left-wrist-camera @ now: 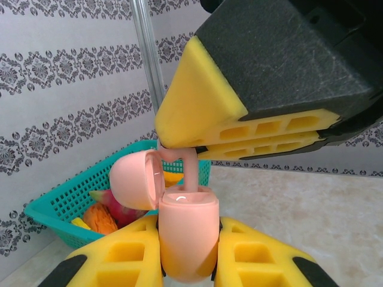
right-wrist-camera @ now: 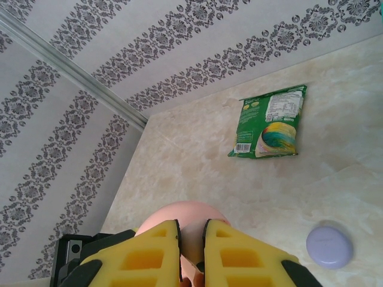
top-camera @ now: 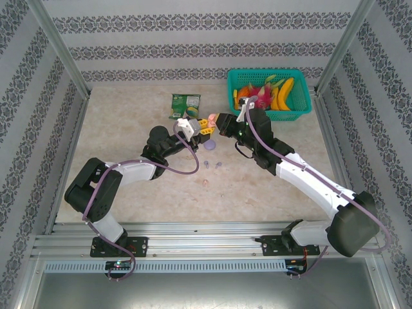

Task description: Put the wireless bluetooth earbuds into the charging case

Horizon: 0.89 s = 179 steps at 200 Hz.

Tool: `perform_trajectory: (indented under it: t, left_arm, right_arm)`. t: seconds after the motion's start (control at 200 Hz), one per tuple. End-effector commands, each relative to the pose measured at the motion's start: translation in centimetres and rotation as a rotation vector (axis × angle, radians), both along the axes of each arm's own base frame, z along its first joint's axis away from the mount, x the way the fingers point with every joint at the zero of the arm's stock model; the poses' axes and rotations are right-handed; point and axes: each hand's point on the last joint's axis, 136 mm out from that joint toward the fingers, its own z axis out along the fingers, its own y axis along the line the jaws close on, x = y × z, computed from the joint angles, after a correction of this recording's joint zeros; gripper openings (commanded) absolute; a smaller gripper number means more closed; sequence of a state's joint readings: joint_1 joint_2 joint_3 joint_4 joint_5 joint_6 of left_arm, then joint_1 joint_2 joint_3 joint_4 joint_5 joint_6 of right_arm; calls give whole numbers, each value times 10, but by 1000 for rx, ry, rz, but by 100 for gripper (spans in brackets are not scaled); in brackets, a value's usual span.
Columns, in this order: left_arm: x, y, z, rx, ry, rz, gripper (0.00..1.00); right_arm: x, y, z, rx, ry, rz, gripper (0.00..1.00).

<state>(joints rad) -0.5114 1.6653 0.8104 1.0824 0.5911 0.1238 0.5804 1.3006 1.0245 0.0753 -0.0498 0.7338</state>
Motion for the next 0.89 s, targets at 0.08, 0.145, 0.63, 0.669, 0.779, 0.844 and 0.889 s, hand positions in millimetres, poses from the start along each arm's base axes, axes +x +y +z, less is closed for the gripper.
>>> perform_trajectory:
  t: [0.08,0.145,0.63,0.669,0.779,0.844,0.889]
  left_arm:
    - [-3,-7,29,-48,-79,-25,0]
    - [-3,-7,30,-50,-80,-25,0]
    - [-3,-7,31,-56,-79,-26,0]
    - [-3,-8,30,-55,-75,-26,0]
    - [-4,-7,29,-56,-72,-26,0]
    - [-4,-7,28,-59,-66,-26,0]
    - [-4,-6,27,-61,-64,-26,0]
  right_arm:
    - [-16,4,-16,-38,48,47,13]
    - [-17,5,-17,-37,53,51,13]
    - [-15,6,-34,-52,97,58,13]
    - [-15,8,-35,-53,102,61,14]
    - [-14,6,-36,-56,107,51,22]
    - [-12,3,-35,-57,108,40,27]
    - [-12,2,-32,-56,105,35,30]
